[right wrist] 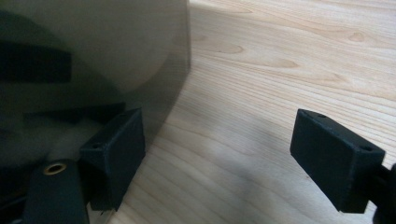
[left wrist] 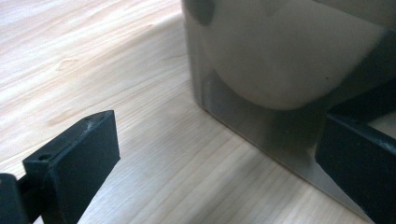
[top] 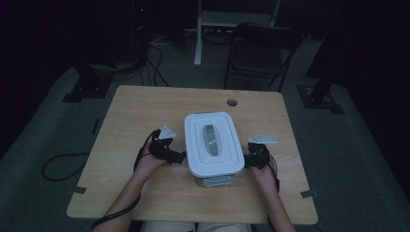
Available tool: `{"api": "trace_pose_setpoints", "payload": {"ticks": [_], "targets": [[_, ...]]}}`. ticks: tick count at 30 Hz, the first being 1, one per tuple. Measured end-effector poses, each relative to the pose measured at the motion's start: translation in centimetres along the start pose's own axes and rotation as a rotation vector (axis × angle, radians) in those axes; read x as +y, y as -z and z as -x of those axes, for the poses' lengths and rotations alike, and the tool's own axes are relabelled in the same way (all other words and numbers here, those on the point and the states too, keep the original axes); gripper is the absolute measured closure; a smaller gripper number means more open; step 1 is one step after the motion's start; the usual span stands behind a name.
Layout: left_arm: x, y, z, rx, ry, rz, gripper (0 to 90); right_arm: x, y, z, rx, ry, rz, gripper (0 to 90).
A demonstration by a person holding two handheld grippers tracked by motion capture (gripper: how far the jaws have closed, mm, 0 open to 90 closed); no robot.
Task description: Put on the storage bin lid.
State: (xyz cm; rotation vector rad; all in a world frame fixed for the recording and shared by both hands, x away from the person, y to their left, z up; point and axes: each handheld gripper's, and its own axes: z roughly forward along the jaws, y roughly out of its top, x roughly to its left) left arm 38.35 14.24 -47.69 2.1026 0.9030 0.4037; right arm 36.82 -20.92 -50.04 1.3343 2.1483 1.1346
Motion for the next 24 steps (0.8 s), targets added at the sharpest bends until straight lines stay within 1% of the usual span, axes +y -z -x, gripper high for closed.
{"api": "trace_pose_setpoints", "payload": {"ticks": [3,5,7,10,13,16,18,19,21,23,24], "targets": [[-0.1,0.2,-0.5,0.007,0.005,0.000,0.6,0.1,-0.1,-0.7,-0.008,0.016,0.000,17.7],[-0.1,0.3,-0.7,0.006,0.003,0.004,0.6,0.1,0.0,-1.1,-0.011,0.017,0.001,17.7],[0.0,0.4,-0.9,0.005,0.000,0.009,0.6,0.2,0.1,-1.3,-0.017,0.005,0.020,17.7],[0.1,0.5,-1.1,0.007,0.001,0.012,0.6,0.2,0.1,-1.5,-0.021,0.004,0.026,18.3],[0.0,0.6,-1.3,0.011,0.003,0.012,0.6,0.1,0.2,-1.7,-0.010,0.005,0.026,18.5],[-0.1,0.7,-1.4,0.006,0.017,0.025,0.6,0.1,0.1,-1.7,0.001,-0.001,0.022,16.8],[-0.2,0.9,-1.4,0.006,0.014,0.023,0.6,0.1,0.0,-1.5,-0.001,0.011,0.024,13.6],[-0.3,0.9,-1.4,0.005,0.013,0.022,0.6,0.1,0.0,-1.4,0.004,0.015,0.026,13.6],[-0.4,1.0,-1.5,0.003,0.015,0.019,0.6,0.0,-0.1,-1.3,-0.008,0.026,0.016,13.5],[-0.6,1.2,-1.6,0.006,0.014,0.022,0.6,0.0,-0.1,-1.1,-0.008,0.026,0.020,13.5],[-0.6,1.3,-1.7,0.004,0.014,0.032,0.6,0.0,-0.1,-1.0,-0.013,0.024,0.018,13.5]]}}
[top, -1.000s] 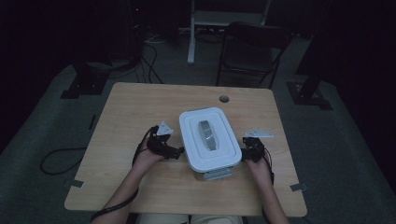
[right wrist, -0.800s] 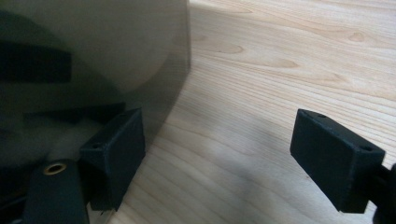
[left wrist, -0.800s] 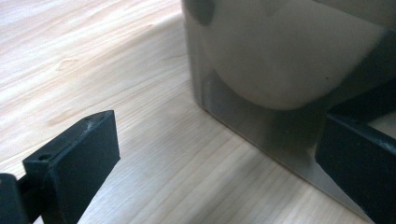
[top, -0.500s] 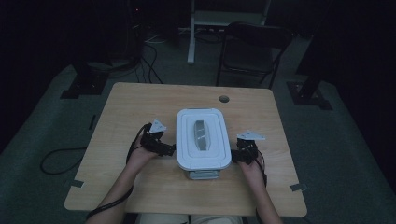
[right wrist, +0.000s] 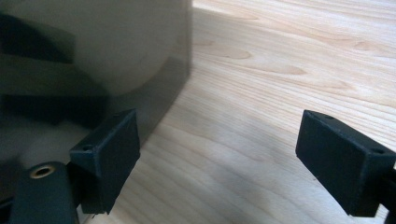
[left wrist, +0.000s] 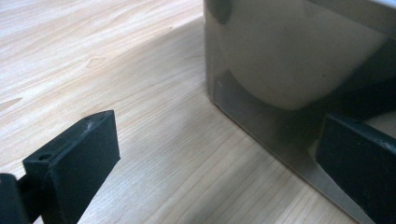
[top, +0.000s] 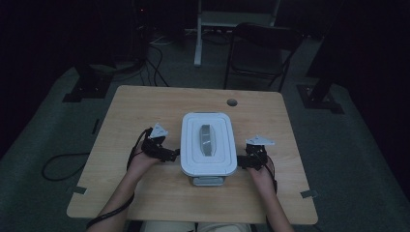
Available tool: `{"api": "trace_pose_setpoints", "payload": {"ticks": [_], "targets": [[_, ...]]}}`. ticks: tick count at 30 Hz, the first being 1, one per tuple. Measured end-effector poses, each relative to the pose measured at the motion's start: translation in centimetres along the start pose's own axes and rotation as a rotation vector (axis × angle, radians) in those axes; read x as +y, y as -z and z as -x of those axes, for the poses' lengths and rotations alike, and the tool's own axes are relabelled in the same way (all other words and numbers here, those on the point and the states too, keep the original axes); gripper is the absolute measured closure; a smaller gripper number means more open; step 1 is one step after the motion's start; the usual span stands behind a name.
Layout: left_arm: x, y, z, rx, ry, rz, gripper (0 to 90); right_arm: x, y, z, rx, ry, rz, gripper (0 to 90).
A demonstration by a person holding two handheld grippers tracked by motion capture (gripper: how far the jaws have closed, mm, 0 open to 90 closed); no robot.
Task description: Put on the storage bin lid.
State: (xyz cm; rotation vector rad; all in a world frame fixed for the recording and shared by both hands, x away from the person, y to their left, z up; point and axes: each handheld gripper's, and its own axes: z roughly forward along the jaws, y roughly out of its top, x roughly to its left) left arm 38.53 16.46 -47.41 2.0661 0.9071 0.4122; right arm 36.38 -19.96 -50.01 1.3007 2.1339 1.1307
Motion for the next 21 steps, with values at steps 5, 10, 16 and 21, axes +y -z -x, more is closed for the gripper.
{"api": "trace_pose_setpoints", "payload": {"ticks": [5,10,16,21], "targets": [[-0.1,0.5,-0.1,-0.003,-0.006,0.009,0.6,0.1,0.2,0.3,-0.014,-0.010,0.022,13.5],[-0.1,1.0,-0.1,-0.004,-0.006,0.014,0.6,0.4,0.3,0.4,-0.018,-0.022,0.042,13.5],[-0.5,1.4,-0.3,-0.007,0.000,-0.003,0.6,0.5,0.6,0.5,-0.016,-0.021,0.053,13.5],[-1.2,2.3,-1.0,0.006,0.026,-0.011,0.6,0.5,1.0,0.9,-0.021,-0.028,0.069,13.5]]}}
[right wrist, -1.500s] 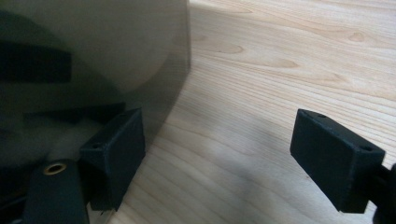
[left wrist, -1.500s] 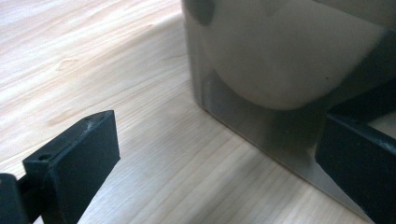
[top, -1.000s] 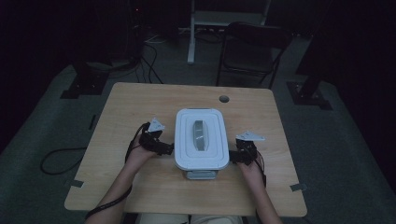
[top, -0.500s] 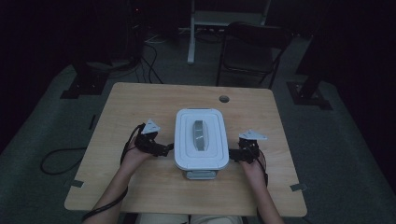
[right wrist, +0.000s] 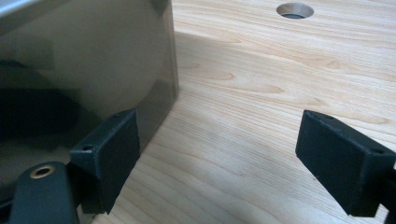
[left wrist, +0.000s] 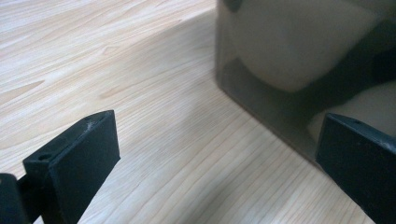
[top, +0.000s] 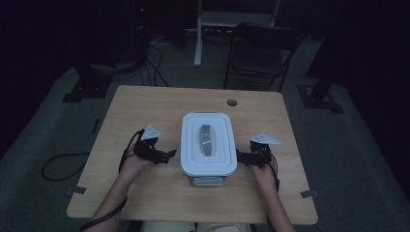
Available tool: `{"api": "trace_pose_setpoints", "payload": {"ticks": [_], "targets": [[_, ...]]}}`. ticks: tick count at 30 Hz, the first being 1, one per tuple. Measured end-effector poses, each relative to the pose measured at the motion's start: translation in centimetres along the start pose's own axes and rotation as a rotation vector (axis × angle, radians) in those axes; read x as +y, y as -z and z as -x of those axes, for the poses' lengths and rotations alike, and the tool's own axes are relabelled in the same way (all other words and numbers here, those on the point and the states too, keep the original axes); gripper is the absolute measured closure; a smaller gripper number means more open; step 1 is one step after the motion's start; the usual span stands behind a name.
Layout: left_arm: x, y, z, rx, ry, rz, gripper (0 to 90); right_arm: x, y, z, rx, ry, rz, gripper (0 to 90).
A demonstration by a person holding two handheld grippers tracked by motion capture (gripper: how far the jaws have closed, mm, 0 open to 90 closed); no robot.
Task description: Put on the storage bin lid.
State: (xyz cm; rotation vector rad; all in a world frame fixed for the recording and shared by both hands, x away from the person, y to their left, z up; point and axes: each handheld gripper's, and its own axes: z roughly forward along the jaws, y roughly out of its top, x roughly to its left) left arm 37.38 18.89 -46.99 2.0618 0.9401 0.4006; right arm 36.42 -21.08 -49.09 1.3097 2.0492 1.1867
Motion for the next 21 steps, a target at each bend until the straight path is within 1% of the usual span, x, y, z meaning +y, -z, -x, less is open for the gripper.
{"api": "trace_pose_setpoints", "payload": {"ticks": [4,6,7,8,9,11,15,19,21], "targets": [[-0.5,0.7,-0.4,0.014,0.010,0.001,0.6,-0.1,0.5,0.4,-0.008,-0.004,0.018,13.5],[-0.8,1.1,-0.7,0.024,0.019,0.002,0.6,-0.2,0.8,0.7,-0.023,-0.005,0.024,13.5],[-0.8,1.1,-0.7,0.024,0.019,0.002,0.6,-0.2,0.8,0.7,-0.023,-0.005,0.024,13.5],[-1.0,1.4,-1.0,0.028,0.032,0.011,0.6,-0.2,0.9,0.9,-0.022,-0.011,0.025,13.5],[-1.1,1.5,-1.1,0.031,0.039,0.012,0.6,-0.3,1.2,1.2,-0.034,-0.019,0.029,13.5],[-1.3,1.8,-1.4,0.035,0.043,0.014,0.6,-0.5,1.5,1.3,-0.041,-0.020,0.032,13.5],[-1.9,2.4,-1.9,0.051,0.062,0.015,0.6,-1.0,2.1,1.6,-0.079,-0.006,0.038,13.5],[-2.8,3.0,-2.4,0.069,0.086,0.011,0.6,-1.5,2.6,2.2,-0.096,-0.022,0.038,13.5],[-3.2,3.2,-2.7,0.076,0.091,0.011,0.6,-1.6,2.9,2.5,-0.104,-0.029,0.042,13.5]]}}
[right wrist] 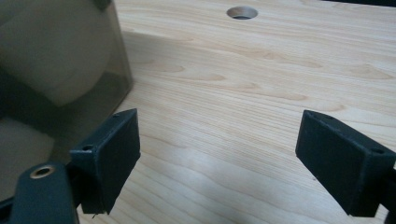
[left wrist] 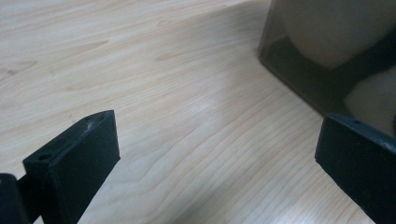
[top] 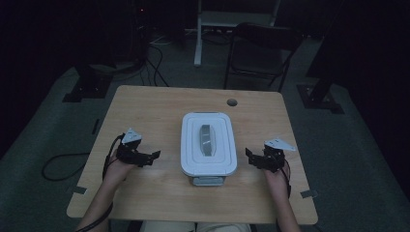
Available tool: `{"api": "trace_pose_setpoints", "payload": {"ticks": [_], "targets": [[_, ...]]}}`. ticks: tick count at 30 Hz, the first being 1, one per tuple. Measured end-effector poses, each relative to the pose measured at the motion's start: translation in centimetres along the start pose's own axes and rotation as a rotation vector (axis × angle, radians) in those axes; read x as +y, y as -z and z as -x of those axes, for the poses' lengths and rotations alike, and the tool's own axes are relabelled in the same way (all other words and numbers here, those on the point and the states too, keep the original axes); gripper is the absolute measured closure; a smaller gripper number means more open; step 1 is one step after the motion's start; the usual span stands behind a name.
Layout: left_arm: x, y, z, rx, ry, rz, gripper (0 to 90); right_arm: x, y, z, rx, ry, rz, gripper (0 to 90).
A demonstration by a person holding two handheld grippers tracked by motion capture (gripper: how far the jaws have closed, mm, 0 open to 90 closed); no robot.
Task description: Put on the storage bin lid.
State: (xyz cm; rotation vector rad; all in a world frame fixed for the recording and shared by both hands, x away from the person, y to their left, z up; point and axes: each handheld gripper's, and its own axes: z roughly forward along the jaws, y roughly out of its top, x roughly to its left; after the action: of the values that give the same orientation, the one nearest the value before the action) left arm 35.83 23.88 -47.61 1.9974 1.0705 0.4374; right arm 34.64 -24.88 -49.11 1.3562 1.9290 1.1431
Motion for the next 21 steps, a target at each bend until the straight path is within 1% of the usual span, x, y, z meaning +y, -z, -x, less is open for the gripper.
{"api": "trace_pose_setpoints", "payload": {"ticks": [3,5,8,12,14,17,19,21], "targets": [[-0.6,0.3,-0.4,0.018,0.008,-0.005,0.6,-0.2,0.5,0.6,-0.017,-0.010,0.008,14.0],[-1.0,0.6,-0.8,0.030,0.015,-0.005,0.6,-0.3,0.9,1.2,-0.041,-0.017,0.009,14.0],[-1.5,1.0,-1.2,0.039,0.035,0.006,0.6,-0.6,1.3,1.8,-0.067,-0.032,0.005,14.0],[-2.3,1.4,-1.7,0.050,0.050,-0.012,0.6,-1.3,2.1,2.8,-0.086,-0.080,0.013,14.2],[-2.6,1.5,-2.0,0.058,0.059,-0.017,0.6,-1.6,2.4,3.3,-0.102,-0.096,0.000,14.2],[-3.1,2.0,-2.3,0.071,0.079,-0.019,0.6,-2.1,2.9,3.9,-0.126,-0.097,-0.010,14.1],[-3.4,2.2,-2.5,0.083,0.082,-0.020,0.6,-2.5,3.2,4.2,-0.147,-0.092,-0.019,14.2],[-3.7,2.5,-2.7,0.091,0.092,-0.023,0.6,-2.9,3.5,4.4,-0.182,-0.093,-0.028,14.2]]}}
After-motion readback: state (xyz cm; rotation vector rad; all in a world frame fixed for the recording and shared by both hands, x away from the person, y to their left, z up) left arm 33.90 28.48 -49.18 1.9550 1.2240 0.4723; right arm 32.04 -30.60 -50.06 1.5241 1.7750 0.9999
